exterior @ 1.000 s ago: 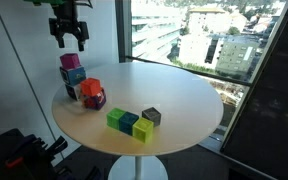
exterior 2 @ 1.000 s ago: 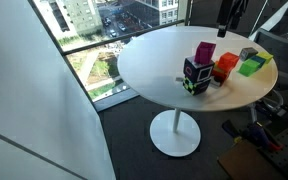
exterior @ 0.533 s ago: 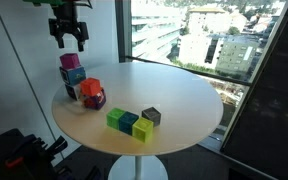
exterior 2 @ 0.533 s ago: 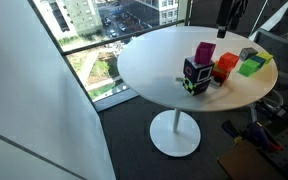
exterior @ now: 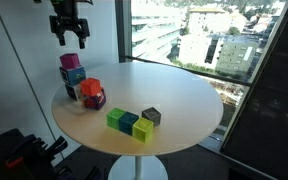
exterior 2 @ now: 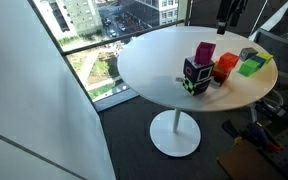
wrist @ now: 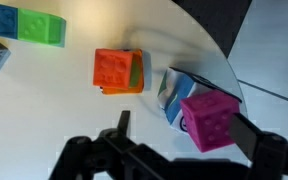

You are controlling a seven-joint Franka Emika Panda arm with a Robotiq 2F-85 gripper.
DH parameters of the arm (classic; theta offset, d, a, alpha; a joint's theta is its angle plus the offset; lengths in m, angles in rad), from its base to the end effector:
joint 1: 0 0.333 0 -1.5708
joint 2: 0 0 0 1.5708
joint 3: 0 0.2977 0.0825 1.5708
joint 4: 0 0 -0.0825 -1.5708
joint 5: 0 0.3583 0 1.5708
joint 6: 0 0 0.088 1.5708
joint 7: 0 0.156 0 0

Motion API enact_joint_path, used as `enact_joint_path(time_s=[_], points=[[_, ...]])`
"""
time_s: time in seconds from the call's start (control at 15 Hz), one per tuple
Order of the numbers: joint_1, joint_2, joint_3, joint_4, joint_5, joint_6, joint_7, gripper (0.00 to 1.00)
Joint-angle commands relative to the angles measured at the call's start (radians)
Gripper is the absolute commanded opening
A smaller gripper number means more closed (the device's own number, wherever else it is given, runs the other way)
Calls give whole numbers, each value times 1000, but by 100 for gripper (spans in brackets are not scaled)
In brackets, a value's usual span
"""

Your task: Push the pink and grey block off the other blocks and then put the pink block on the light blue plushy cube

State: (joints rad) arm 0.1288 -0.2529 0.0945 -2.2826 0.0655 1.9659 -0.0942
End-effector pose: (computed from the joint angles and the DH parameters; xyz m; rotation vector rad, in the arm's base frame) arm 0.4286 0.1049 0.3954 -3.0761 -0.4438 0.1036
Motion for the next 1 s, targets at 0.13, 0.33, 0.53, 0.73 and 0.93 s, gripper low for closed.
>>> enact_joint_path(time_s=[0.13,0.33,0.53,0.73,0.93], points=[[-29,-34,-4,26,-51,-57,47,100],[-45,-51,-6,30,-77,-87,72,100],[-59,-73,-9,33,-98,-117,102,100],[-70,-93,-14,33,-100,-134,125,100],[-79,-116,-20,30,-96,-130,137,100]])
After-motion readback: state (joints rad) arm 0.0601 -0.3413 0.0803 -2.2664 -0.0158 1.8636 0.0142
